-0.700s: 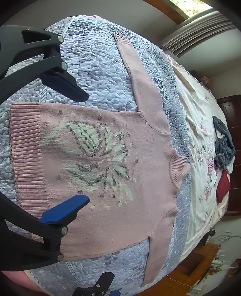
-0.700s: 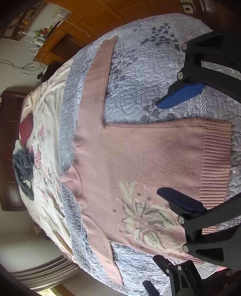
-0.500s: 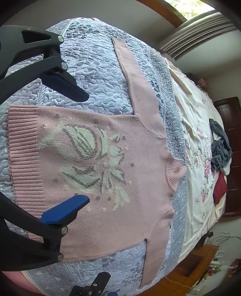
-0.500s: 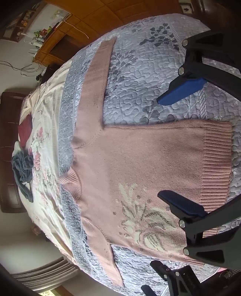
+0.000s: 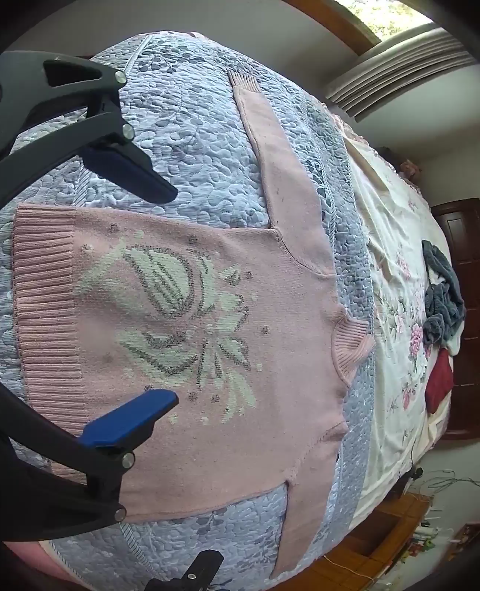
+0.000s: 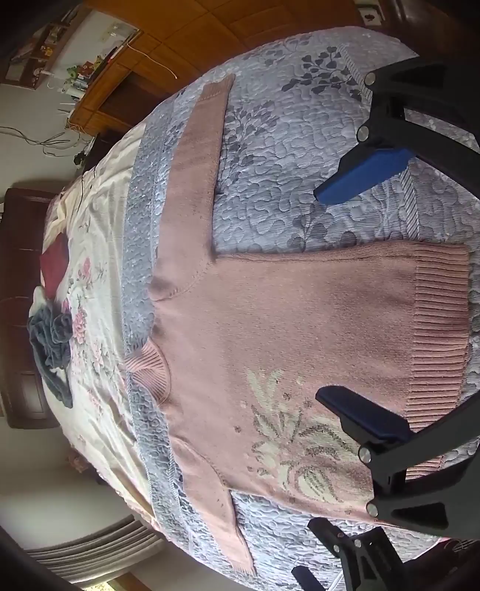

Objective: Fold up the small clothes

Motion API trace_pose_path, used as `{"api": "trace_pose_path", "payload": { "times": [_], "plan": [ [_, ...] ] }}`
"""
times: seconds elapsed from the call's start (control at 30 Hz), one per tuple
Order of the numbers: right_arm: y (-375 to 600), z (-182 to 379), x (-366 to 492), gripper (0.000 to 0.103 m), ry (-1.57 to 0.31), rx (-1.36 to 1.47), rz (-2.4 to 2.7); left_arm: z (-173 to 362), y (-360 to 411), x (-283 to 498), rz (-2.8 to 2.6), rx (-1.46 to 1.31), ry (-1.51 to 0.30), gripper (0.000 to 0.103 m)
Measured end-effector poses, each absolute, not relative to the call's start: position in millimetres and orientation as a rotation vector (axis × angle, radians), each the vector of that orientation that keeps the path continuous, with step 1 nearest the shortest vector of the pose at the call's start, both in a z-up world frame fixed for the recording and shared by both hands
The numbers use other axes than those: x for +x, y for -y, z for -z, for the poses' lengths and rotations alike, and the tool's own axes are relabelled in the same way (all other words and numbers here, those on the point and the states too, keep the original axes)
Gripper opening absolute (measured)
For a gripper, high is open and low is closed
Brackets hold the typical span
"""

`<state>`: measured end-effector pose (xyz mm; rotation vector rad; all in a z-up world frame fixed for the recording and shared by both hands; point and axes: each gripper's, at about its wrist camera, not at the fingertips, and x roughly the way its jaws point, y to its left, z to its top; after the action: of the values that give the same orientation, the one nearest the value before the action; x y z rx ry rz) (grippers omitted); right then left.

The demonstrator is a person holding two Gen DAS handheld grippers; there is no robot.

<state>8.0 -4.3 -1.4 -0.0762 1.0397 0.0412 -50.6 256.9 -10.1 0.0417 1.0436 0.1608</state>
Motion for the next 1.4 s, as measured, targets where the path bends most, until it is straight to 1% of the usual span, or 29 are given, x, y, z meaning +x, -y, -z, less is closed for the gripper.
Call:
{"api": "trace_pose_path", "payload": {
  "times": [1.4],
  "plan": [
    [2.4,2.7,15.3,0.099,-1.041,-0.066,-0.048,1.9,-257.9,-49.6,-0.169,0.026,-1.029,0.1]
  ]
}}
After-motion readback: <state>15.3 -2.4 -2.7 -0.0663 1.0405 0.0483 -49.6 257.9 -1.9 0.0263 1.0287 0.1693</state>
